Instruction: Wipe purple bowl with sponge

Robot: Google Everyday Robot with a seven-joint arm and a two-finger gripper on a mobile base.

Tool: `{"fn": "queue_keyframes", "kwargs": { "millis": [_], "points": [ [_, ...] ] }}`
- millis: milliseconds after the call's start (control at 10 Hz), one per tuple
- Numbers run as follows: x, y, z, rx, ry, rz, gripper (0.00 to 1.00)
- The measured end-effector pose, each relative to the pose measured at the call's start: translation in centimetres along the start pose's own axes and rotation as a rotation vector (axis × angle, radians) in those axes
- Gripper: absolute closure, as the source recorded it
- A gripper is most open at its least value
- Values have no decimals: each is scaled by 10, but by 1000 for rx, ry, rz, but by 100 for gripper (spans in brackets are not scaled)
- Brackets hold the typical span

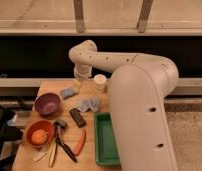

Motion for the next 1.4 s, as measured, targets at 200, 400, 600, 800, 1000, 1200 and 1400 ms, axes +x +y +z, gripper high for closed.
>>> {"fn": "queue_keyframes", "kwargs": {
  "millis": [200,400,600,800,1000,1200,1400],
  "points": [
    [-20,5,19,-40,-21,-82,20],
    [-38,11,33,-77,-44,-200,20],
    [-42,11,33,-97,-97,-248,20],
    [-48,17,33,-104,-106,-255,20],
    [-43,13,33,-99,-101,-251,20],
    [-52,15,42,-93,-103,-273,20],
    [-60,15,59,-95,-118,-314,20]
  ]
}}
